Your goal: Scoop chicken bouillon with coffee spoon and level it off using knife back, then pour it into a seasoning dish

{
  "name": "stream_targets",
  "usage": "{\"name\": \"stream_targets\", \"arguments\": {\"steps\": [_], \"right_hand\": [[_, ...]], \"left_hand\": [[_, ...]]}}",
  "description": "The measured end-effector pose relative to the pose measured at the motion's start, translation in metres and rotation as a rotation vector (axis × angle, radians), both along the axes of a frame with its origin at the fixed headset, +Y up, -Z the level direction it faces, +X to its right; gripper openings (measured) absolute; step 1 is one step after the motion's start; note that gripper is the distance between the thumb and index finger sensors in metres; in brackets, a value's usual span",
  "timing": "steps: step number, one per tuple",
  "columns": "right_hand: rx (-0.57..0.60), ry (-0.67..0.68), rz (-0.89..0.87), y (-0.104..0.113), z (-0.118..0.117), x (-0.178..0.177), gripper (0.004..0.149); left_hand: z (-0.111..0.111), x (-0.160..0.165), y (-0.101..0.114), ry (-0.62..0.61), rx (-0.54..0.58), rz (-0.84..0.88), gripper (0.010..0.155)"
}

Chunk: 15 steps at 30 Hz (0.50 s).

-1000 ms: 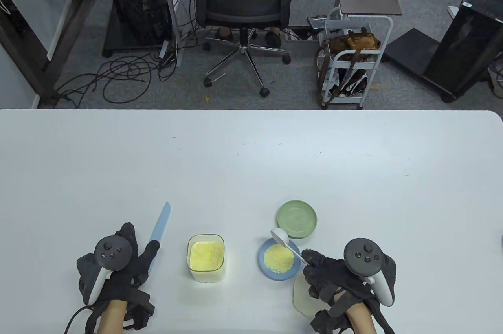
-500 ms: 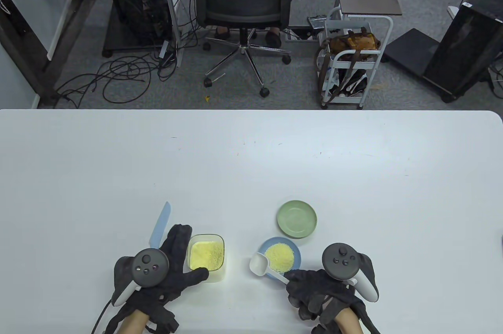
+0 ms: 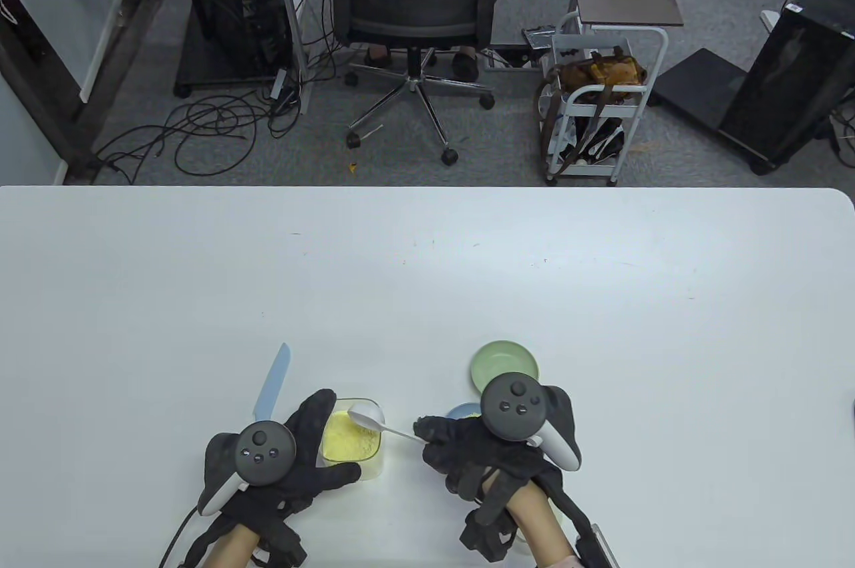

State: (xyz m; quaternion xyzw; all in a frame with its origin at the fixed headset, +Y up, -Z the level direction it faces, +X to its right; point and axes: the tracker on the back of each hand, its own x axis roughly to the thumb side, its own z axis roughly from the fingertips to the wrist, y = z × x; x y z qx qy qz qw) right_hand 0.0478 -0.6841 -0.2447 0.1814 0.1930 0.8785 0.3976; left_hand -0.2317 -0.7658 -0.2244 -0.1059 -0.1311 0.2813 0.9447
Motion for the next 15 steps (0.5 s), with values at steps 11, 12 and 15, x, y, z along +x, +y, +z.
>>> {"name": "stream_targets", "arguments": {"steps": [11, 12, 15], "right_hand": [[0.096, -0.012, 0.410, 0.006, -0.018, -0.061, 0.041], [0.070, -0.005, 0.417, 0.006, -0.018, -0.064, 0.041], [-0.037, 0.045, 0.396, 0.003, -0.019, -0.071, 0.042]], "left_hand": [[0.000, 0.000, 0.001, -0.005, -0.013, 0.017, 0.108], [0.000, 0.000, 0.001, -0.006, -0.014, 0.016, 0.108], [0.000, 0.000, 0.001, -0.005, -0.012, 0.015, 0.108]]}}
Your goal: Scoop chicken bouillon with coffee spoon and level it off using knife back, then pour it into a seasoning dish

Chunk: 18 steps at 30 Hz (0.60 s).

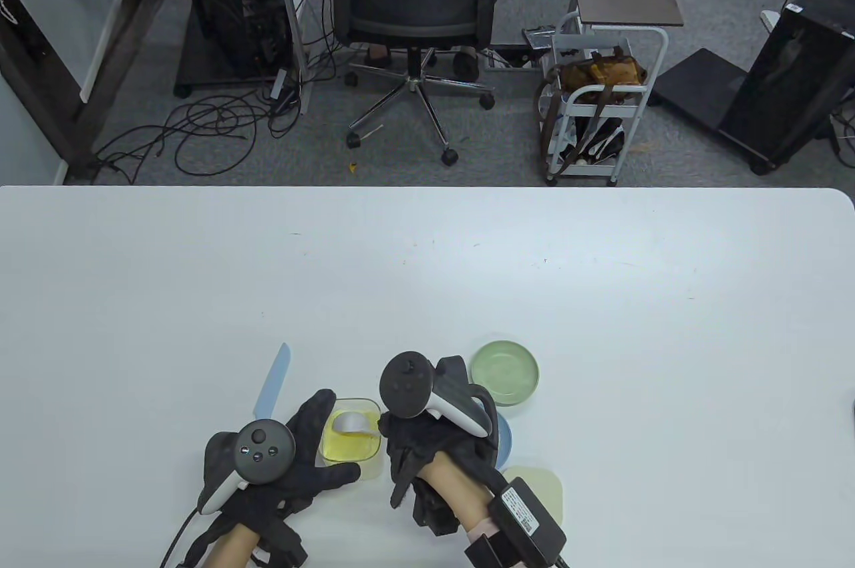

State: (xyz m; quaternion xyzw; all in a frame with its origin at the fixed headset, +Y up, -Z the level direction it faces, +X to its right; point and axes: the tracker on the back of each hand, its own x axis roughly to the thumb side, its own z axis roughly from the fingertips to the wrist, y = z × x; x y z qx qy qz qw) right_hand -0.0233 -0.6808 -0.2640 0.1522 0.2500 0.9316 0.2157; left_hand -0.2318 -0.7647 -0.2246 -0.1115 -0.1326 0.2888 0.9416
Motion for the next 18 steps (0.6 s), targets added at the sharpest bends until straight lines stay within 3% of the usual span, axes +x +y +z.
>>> {"name": "stream_targets", "arguments": {"steps": [10, 15, 18], "right_hand": [[-0.252, 0.042, -0.189, -0.016, -0.006, 0.000, 0.044], [-0.337, -0.005, -0.264, -0.029, -0.005, 0.009, 0.044], [-0.439, -0.104, -0.464, -0.046, -0.002, 0.020, 0.044]], "left_hand": [[0.000, 0.000, 0.000, 0.006, 0.002, -0.001, 0.109], [0.000, 0.000, 0.000, 0.004, -0.001, -0.002, 0.109], [0.000, 0.000, 0.000, 0.002, -0.006, -0.004, 0.109]]}}
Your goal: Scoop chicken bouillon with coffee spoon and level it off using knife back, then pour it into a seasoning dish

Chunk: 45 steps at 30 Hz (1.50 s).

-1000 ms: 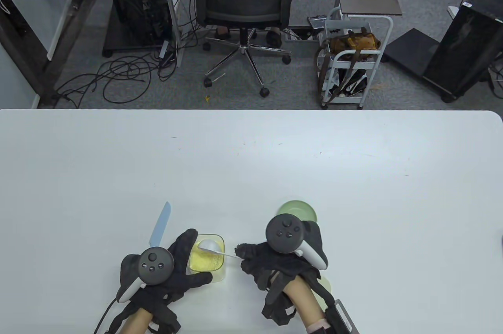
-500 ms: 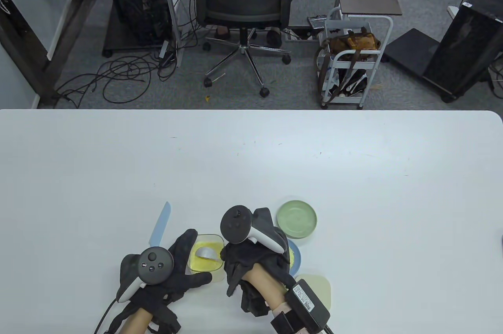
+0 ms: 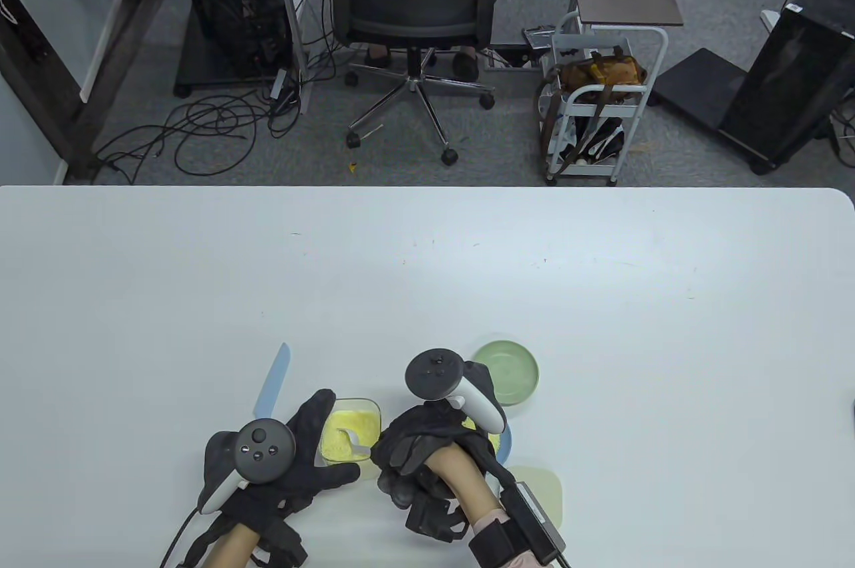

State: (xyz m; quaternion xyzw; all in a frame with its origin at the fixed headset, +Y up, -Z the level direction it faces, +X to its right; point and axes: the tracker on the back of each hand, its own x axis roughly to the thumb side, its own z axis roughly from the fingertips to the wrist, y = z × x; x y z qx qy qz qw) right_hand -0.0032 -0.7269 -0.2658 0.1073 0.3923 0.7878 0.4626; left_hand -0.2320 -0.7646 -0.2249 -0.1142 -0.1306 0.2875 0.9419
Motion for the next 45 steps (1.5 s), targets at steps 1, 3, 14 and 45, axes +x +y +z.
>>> {"name": "stream_targets", "arguments": {"steps": [1, 3, 14, 45], "right_hand": [[-0.024, -0.015, -0.039, -0.004, 0.001, 0.002, 0.043], [-0.094, -0.034, -0.148, -0.015, 0.001, 0.009, 0.043], [-0.084, -0.036, -0.279, -0.004, 0.002, 0.032, 0.043], [-0.071, -0.033, -0.362, 0.002, 0.011, 0.035, 0.043]], "left_hand": [[0.000, 0.000, 0.000, -0.001, 0.000, -0.002, 0.109], [0.000, 0.000, 0.000, -0.001, 0.001, -0.003, 0.109], [0.000, -0.002, 0.004, -0.016, -0.012, -0.036, 0.107], [-0.012, -0.083, 0.001, 0.474, -0.308, -0.519, 0.070]]}}
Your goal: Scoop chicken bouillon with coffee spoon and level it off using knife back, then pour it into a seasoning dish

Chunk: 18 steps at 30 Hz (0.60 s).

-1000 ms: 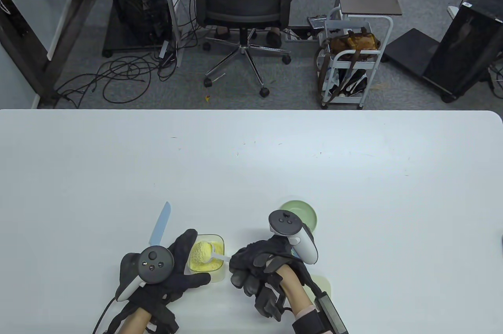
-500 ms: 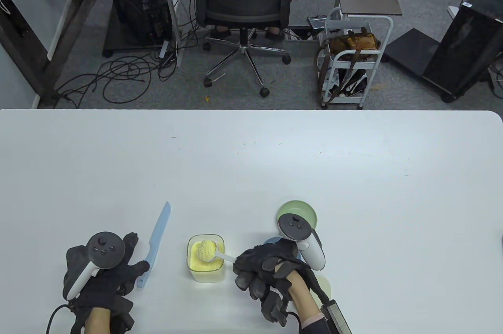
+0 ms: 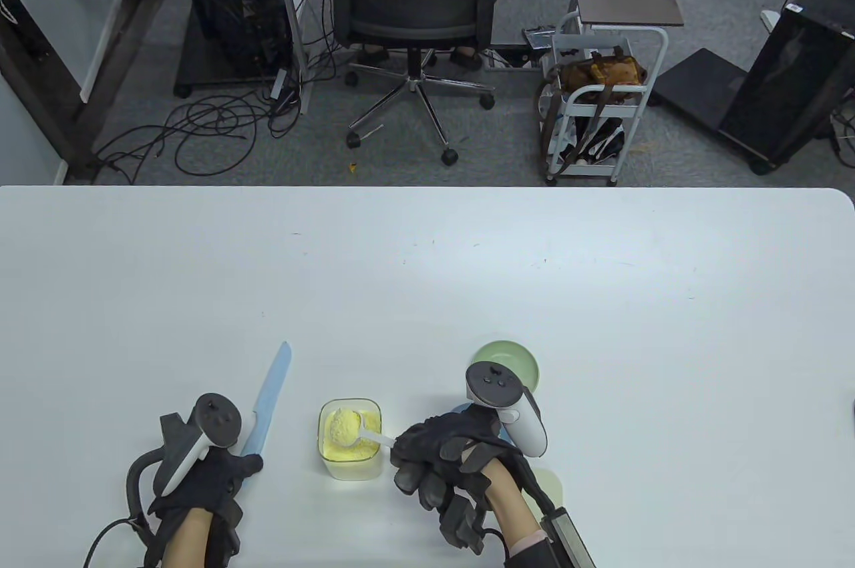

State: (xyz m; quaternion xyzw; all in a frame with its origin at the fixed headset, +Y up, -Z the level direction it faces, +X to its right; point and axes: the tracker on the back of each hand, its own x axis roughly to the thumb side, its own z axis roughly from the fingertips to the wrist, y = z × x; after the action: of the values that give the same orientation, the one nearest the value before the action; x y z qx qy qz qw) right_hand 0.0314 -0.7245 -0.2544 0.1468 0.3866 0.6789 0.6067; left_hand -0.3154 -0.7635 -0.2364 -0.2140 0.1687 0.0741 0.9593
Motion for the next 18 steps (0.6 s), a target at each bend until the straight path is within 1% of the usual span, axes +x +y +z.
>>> {"name": "stream_targets", "arguments": {"steps": [4, 7, 9, 11, 14, 16, 17, 18], "right_hand": [[0.000, -0.006, 0.004, 0.000, 0.000, 0.001, 0.043], [-0.001, -0.006, 0.002, 0.000, 0.000, 0.001, 0.044], [0.000, -0.006, 0.003, 0.000, 0.000, 0.001, 0.044], [-0.002, -0.006, 0.004, 0.000, 0.000, 0.001, 0.043], [-0.004, -0.011, 0.008, -0.001, 0.000, 0.002, 0.044], [-0.007, -0.014, 0.007, -0.001, 0.000, 0.002, 0.044], [-0.006, -0.015, 0.007, -0.001, 0.000, 0.002, 0.044], [-0.004, -0.019, 0.004, 0.000, 0.001, 0.003, 0.044]], "left_hand": [[0.000, 0.001, -0.001, -0.001, 0.024, 0.019, 0.064], [-0.001, 0.003, -0.002, -0.004, 0.023, 0.024, 0.062], [-0.002, 0.004, -0.006, -0.014, 0.001, 0.041, 0.058], [-0.002, 0.006, -0.007, -0.008, 0.023, 0.063, 0.054], [-0.002, 0.005, -0.007, -0.024, 0.012, 0.067, 0.051], [-0.002, 0.005, -0.006, -0.047, -0.003, 0.118, 0.049], [0.000, 0.005, -0.002, -0.058, 0.020, 0.184, 0.048], [0.003, 0.006, 0.008, -0.055, 0.071, 0.264, 0.048]]}}
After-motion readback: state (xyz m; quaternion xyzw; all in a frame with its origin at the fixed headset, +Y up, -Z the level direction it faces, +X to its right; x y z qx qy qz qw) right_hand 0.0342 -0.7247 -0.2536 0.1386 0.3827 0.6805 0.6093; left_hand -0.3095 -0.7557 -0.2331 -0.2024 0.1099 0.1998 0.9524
